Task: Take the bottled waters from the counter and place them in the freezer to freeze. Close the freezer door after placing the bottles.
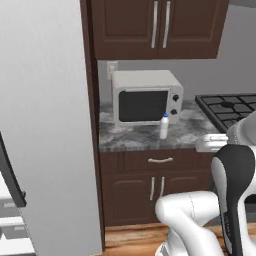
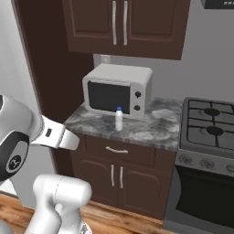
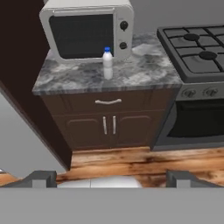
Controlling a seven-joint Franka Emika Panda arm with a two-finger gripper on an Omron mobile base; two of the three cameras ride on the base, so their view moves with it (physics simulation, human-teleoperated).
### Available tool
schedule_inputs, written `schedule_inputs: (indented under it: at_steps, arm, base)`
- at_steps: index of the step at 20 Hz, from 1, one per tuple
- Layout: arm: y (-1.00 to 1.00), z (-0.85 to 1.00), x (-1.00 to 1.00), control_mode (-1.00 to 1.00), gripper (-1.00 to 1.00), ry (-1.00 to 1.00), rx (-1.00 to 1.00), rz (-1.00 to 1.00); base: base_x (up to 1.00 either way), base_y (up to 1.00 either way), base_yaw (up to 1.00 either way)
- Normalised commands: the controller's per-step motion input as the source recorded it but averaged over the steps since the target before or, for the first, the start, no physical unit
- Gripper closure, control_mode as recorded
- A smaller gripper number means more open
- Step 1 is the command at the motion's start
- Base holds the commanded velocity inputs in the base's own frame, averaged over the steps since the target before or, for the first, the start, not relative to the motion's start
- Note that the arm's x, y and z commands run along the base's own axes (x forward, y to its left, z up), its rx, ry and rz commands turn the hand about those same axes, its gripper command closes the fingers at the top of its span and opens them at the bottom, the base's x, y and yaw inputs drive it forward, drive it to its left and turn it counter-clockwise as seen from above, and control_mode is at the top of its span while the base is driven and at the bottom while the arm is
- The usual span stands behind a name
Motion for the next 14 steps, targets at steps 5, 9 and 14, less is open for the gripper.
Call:
schedule_inputs:
  at_steps: [5, 9, 14]
  arm:
    - [0.0, 0.0, 0.0, 1.0, -1.0, 0.0, 0.0, 0.0]
    - [0.0, 0.0, 0.0, 1.0, -1.0, 0.0, 0.0, 0.0]
    - [0.0, 0.0, 0.0, 1.0, -1.0, 0.0, 0.0, 0.0]
  base:
    - [0.36, 0.08, -0.02]
    - [0.59, 0.04, 0.12]
    - [0.49, 0.1, 0.19]
